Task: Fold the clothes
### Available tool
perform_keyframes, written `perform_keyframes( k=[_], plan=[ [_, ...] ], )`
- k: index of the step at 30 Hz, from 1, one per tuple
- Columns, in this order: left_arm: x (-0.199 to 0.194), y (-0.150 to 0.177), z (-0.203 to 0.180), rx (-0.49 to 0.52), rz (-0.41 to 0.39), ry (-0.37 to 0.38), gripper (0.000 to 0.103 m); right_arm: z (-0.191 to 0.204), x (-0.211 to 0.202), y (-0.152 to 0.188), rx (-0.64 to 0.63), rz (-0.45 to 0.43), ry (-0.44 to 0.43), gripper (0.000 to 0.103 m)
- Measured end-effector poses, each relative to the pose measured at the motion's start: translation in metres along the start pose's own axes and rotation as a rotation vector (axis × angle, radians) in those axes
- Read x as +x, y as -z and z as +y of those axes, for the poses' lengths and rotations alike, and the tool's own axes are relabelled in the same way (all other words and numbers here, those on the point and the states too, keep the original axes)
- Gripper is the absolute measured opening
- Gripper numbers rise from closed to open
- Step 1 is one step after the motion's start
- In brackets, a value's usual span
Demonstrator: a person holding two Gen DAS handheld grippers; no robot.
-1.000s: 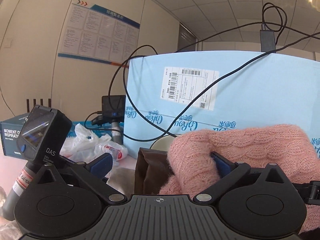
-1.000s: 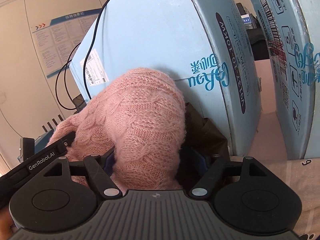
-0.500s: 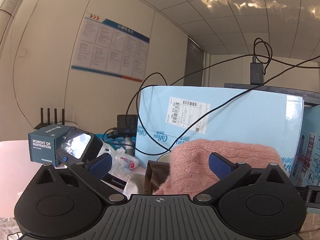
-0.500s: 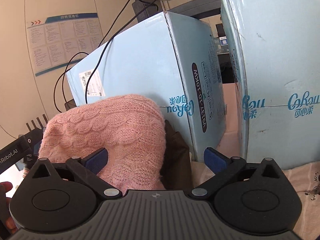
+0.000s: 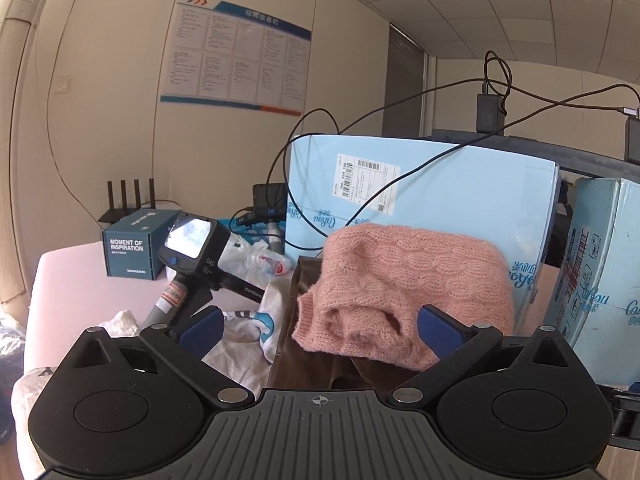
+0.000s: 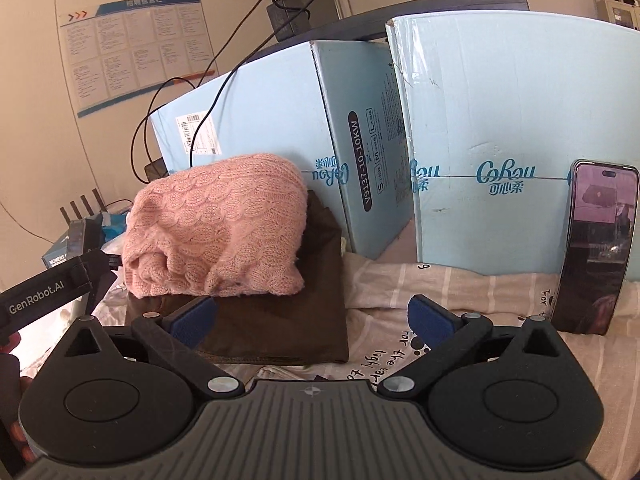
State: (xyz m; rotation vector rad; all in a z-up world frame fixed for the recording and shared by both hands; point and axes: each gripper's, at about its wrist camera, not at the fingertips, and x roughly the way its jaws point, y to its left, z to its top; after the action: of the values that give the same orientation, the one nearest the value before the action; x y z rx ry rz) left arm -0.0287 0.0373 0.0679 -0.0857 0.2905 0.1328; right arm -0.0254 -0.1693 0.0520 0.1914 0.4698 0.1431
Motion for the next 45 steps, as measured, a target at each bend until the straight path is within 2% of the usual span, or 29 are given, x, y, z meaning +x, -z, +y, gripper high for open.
perform_keyframes(
  k=[5,11,14,18,23,29,45],
  plan=[
    [-0.011,0.003,-0.01,-0.007,0.026,-0.069,0.103,-0.008,-0.012,-0.004,-0.03,0.031,-0.12,0.103],
    [-0.012,0.004,-0.017,-0.044,0.041,-0.11,0.103,-0.023,-0.024,-0.012,-0.017,-0.013,-0.166,0.103],
    [-0.012,0.005,-0.023,-0.029,0.056,-0.078,0.103,-0.028,-0.023,-0.014,-0.016,-0.032,-0.148,0.103],
    [-0.01,0.008,-0.025,-0.02,0.104,-0.011,0.103,-0.029,-0.012,-0.011,-0.032,-0.004,-0.109,0.103],
    [-0.006,0.009,-0.01,-0.095,0.15,-0.006,0.103,-0.028,0.001,-0.004,-0.044,0.042,-0.075,0.103],
    [-0.004,0.01,-0.009,-0.066,0.164,-0.038,0.103,-0.026,0.006,-0.001,-0.057,0.068,-0.055,0.103],
    [-0.013,0.009,-0.011,-0.028,0.123,-0.09,0.103,-0.022,0.001,-0.002,-0.077,0.06,-0.038,0.103]
  ],
)
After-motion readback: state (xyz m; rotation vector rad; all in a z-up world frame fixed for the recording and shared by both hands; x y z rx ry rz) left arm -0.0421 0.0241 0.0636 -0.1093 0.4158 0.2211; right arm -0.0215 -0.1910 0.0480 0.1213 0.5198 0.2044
